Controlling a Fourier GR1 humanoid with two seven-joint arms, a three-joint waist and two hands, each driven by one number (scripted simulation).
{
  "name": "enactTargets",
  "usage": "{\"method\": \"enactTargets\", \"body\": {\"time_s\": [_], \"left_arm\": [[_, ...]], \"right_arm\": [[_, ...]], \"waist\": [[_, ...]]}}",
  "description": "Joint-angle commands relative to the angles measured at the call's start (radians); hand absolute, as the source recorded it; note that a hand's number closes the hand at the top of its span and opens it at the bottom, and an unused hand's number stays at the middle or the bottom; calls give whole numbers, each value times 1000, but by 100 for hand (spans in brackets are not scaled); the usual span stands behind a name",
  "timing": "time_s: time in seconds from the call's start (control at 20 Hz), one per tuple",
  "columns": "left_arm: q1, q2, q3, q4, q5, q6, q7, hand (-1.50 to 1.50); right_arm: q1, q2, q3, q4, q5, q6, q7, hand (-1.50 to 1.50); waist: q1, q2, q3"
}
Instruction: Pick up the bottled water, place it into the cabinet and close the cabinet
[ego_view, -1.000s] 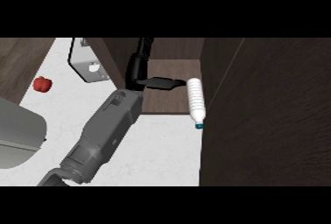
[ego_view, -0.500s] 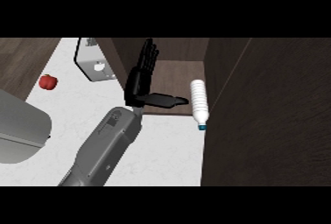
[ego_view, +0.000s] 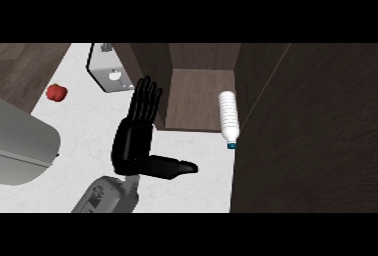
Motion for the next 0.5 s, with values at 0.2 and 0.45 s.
{"method": "enactTargets", "body": {"time_s": [0.2, 0.45], "left_arm": [[359, 159, -103, -508, -16, 19, 88, -150], [527, 203, -119, -625, -39, 40, 40, -150]], "right_arm": [[-34, -94, 41, 20, 81, 82, 9, 150], [-50, -153, 175, 2, 203, 139, 40, 150]], "waist": [[-10, 7, -1], [-9, 7, -1]]}}
